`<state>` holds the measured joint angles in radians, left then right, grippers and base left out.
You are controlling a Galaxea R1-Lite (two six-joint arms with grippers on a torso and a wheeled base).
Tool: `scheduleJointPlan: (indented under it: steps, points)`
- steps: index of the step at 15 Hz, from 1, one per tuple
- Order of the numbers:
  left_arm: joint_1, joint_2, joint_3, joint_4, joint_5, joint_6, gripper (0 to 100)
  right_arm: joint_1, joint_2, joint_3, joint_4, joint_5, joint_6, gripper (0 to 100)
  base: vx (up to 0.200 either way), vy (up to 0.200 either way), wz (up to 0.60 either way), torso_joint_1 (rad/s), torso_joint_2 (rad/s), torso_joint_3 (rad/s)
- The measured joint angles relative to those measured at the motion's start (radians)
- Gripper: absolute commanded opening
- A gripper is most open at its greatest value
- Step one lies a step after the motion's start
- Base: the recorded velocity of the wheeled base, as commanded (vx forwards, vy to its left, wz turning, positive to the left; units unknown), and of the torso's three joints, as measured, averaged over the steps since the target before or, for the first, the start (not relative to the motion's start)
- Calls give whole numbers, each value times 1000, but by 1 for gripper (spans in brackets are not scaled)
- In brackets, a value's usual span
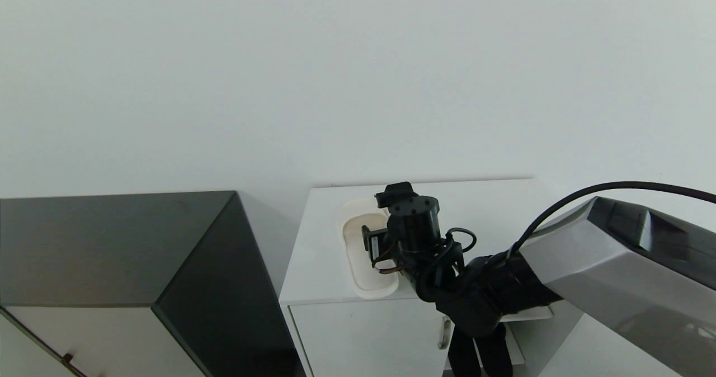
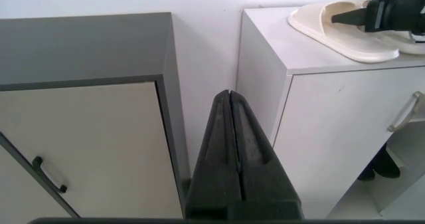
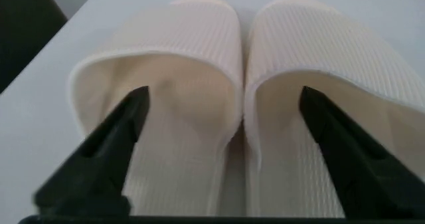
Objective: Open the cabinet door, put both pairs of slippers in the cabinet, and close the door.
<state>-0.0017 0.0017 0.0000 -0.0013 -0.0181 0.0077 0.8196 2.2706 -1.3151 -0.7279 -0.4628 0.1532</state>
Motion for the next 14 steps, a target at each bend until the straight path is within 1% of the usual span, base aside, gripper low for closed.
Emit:
scheduleJointPlan:
  steps: [3,7,10,14]
  points:
    - [0,0,0,0,0,0,0,-6,16,-23,0,0,0,0,0,0,0,0,0,0]
    - [0,0,0,0,0,0,0,-4,-16,-6,1,1,-3,0,0,0,0,0,0,0]
    - [0,0,0,0,-1,6,0,13,-123,94,0,27,-12,0,0,0,0,0,0,0]
    - [0,0,0,0,1,6,0,47,-325,324,-1,117,-13,0,0,0,0,0,0,0]
